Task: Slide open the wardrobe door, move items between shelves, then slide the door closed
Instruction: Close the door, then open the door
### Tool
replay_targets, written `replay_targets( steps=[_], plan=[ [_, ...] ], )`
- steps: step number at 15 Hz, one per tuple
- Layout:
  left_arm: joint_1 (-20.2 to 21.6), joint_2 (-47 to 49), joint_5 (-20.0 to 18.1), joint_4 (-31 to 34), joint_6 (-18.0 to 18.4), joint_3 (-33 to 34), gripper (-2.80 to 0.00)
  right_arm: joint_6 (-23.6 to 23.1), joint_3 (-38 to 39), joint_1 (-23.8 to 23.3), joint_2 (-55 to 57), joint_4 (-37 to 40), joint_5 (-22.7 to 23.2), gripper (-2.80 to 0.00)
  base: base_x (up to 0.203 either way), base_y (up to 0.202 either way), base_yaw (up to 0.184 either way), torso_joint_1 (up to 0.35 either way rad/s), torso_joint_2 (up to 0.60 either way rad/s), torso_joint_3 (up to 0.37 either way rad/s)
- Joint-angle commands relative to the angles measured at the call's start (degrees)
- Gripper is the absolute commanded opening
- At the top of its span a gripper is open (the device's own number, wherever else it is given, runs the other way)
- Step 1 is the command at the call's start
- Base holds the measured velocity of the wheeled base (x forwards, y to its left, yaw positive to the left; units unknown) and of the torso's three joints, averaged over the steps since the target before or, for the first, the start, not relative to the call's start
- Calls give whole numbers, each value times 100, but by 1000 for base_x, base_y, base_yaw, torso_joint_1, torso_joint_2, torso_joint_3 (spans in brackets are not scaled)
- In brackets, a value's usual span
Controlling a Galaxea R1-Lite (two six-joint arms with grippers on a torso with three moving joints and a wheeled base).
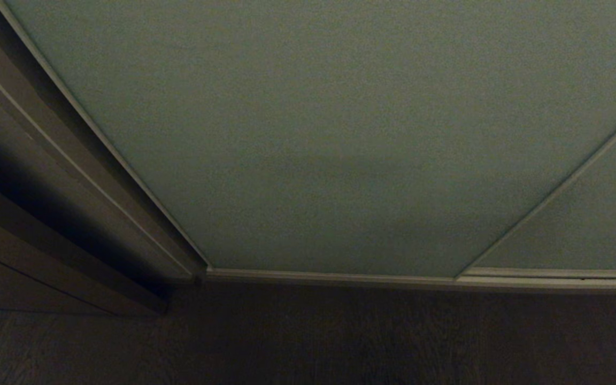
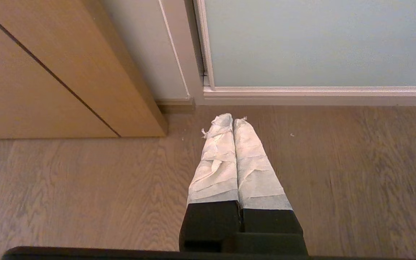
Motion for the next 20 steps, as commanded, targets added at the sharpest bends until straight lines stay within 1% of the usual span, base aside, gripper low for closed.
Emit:
replay_targets(
  steps=[1, 2, 4, 5, 7, 9, 10, 12, 20],
  plan=[
    [3, 8, 4, 5, 2, 0, -280, -39, 908, 438, -1548, 13, -407, -280, 0, 0, 0, 0, 0, 0],
    [6, 8, 1, 5, 2, 0, -280, -68, 1303, 665, -2059, 26, -692, -280, 0, 0, 0, 0, 0, 0],
    [3, 8, -5, -2, 2, 0, -280, -101, 1817, 977, -2966, 76, -1002, -280, 0, 0, 0, 0, 0, 0],
    [-2, 8, 4, -4, 2, 0, -280, -105, 2247, 1134, -3280, 49, -1151, -280, 0, 0, 0, 0, 0, 0],
    [2, 0, 4, 5, 2, 0, -280, -31, 2865, 1416, -3914, -241, -1554, -280, 0, 0, 0, 0, 0, 0],
    [-2, 8, 4, 5, 2, 0, -280, 40, 3007, 1552, -4757, 48, -1714, -280, 0, 0, 0, 0, 0, 0],
    [-2, 4, 0, 5, 2, 0, -280, 89, 3082, 1611, -4976, 124, -1793, -280, 0, 0, 0, 0, 0, 0],
    [7, 8, 4, 4, 2, 0, -280, 119, 3207, 1690, -4980, 207, -1908, -280, 0, 0, 0, 0, 0, 0],
    [5, 8, 2, 3, 2, 0, -280, 121, 3207, 1691, -4962, 236, -1900, -280, 0, 0, 0, 0, 0, 0]
  ],
)
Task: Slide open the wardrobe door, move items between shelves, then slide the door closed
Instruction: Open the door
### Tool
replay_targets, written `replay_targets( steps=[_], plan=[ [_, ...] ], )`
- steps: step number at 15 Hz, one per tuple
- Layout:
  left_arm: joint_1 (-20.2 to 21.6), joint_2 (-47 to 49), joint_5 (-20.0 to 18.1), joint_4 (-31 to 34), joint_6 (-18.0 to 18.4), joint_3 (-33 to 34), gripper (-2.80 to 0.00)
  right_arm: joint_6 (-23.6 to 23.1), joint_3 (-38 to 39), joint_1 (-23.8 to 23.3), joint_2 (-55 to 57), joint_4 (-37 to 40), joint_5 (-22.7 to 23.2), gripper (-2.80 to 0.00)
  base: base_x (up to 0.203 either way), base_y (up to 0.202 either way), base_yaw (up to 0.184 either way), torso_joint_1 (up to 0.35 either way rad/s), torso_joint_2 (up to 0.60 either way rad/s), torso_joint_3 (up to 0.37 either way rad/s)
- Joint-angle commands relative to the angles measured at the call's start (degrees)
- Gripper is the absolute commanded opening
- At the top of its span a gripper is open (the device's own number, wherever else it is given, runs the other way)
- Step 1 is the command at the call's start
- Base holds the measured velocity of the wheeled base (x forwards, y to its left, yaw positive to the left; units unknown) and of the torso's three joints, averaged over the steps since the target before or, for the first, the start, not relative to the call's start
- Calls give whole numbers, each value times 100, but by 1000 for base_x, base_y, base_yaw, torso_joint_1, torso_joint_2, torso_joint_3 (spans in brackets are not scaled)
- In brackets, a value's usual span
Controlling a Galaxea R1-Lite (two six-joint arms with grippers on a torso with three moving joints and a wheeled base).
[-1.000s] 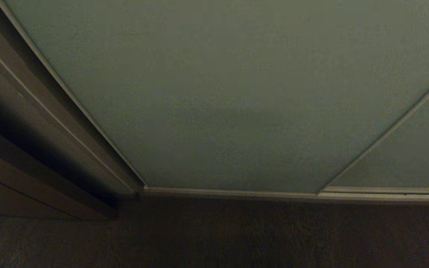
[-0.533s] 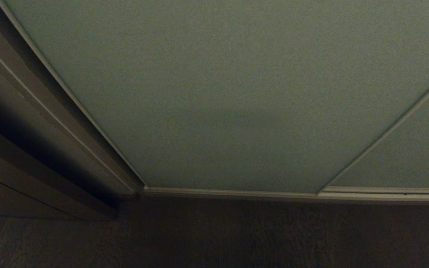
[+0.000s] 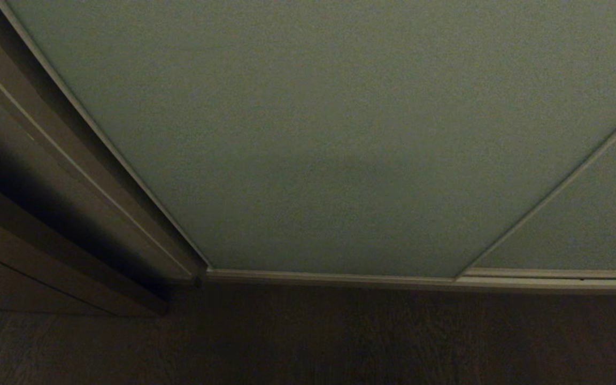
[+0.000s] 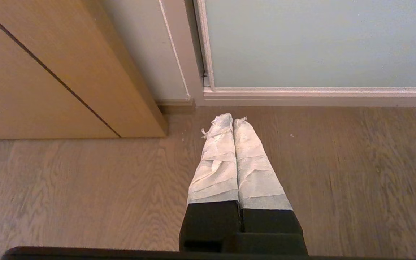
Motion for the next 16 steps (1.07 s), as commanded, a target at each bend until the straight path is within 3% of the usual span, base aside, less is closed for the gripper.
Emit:
replay_targets(
  steps=[1, 16],
  plan=[
    [-2, 1, -4, -3, 2, 0, -280, 0, 0, 2, 1, 9, 4, -280, 0, 0, 0, 0, 0, 0],
    [7, 8, -1, -6, 2, 0, -280, 0, 0, 2, 1, 9, 4, -280, 0, 0, 0, 0, 0, 0]
  ],
)
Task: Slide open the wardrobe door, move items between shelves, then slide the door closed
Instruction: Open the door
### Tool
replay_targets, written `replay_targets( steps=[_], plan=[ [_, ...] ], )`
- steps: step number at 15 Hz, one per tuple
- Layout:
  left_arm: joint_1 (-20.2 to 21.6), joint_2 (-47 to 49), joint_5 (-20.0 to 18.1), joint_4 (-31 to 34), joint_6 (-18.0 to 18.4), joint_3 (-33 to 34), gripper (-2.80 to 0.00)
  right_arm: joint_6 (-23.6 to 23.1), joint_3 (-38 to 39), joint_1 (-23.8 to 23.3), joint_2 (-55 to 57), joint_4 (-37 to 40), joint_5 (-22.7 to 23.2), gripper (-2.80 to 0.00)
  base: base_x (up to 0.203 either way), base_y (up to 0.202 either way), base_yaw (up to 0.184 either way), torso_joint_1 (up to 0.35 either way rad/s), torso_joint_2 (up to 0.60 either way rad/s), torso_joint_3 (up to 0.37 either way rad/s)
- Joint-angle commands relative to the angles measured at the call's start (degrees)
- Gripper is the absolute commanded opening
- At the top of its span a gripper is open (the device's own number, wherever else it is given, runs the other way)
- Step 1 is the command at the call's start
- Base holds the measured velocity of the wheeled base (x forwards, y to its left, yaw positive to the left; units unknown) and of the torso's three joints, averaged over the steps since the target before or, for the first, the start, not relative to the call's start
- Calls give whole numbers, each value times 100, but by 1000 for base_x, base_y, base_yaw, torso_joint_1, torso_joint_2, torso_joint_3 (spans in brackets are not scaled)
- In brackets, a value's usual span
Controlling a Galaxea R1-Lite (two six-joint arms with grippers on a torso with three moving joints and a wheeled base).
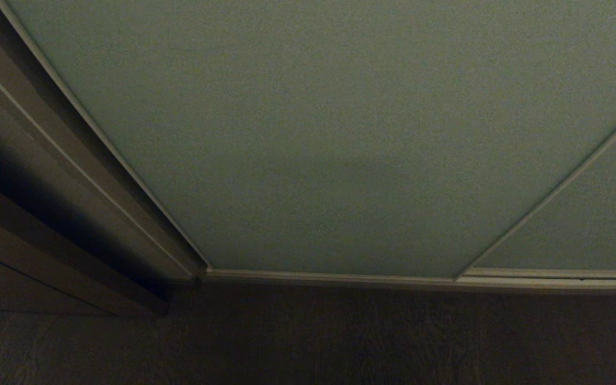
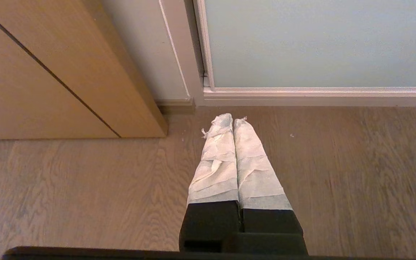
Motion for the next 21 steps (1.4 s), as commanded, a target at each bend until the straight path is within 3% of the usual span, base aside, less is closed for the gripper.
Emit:
replay_targets(
  steps=[1, 10, 16, 18, 21],
  plan=[
    [1, 2, -4, 4, 2, 0, -280, 0, 0, 4, 3, -2, 1, -280, 0, 0, 0, 0, 0, 0],
    [9, 8, 40, -61, -45, -96, -280, 0, 0, 4, 3, -2, 1, -280, 0, 0, 0, 0, 0, 0],
    [0, 672, 303, -192, -65, -2663, -280, 0, 0, 4, 3, -2, 1, -280, 0, 0, 0, 0, 0, 0],
    [29, 1493, 481, -750, -73, -3248, -280, 0, 0, 4, 3, -2, 1, -280, 0, 0, 0, 0, 0, 0],
    [89, 3017, 1118, -1911, -112, -4102, -280, 0, 0, 4, 3, -2, 1, -280, 0, 0, 0, 0, 0, 0]
  ],
)
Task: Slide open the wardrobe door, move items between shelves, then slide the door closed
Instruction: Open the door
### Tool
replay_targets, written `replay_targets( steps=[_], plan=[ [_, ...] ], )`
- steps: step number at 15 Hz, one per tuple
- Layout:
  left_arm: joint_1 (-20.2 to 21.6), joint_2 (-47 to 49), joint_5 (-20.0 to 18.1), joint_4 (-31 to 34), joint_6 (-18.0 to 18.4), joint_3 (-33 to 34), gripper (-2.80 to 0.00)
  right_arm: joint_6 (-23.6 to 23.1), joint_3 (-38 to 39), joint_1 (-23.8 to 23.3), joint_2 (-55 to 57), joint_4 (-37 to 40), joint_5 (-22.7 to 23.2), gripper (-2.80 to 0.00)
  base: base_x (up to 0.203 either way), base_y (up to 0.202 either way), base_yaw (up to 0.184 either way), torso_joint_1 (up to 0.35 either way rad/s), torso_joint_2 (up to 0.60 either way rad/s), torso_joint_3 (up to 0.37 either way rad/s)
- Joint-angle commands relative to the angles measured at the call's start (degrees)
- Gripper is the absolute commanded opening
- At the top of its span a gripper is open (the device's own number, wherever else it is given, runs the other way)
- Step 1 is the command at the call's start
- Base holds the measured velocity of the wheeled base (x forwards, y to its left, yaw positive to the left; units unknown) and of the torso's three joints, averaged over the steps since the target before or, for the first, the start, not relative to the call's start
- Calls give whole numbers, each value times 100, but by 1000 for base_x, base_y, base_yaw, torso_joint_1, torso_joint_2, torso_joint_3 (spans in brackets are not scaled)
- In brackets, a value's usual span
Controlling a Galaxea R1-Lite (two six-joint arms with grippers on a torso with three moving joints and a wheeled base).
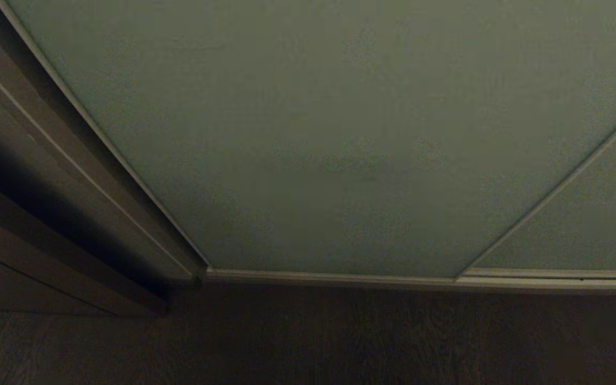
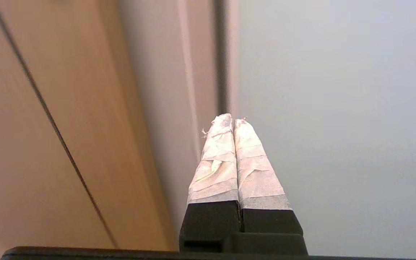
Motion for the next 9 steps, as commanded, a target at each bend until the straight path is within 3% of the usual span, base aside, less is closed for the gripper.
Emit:
replay_targets(
  steps=[1, 5, 9],
  plan=[
    [50, 1445, 325, -598, -28, -646, -280, 0, 0, 2, -2, -2, 1, -280, 0, 0, 0, 0, 0, 0],
    [316, 3201, 753, -1699, -227, -1773, -280, 0, 0, 2, -2, -2, 1, -280, 0, 0, 0, 0, 0, 0],
    [394, 4171, 718, -1901, -337, -2640, -280, 0, 0, 2, -2, -2, 1, -280, 0, 0, 0, 0, 0, 0]
  ],
)
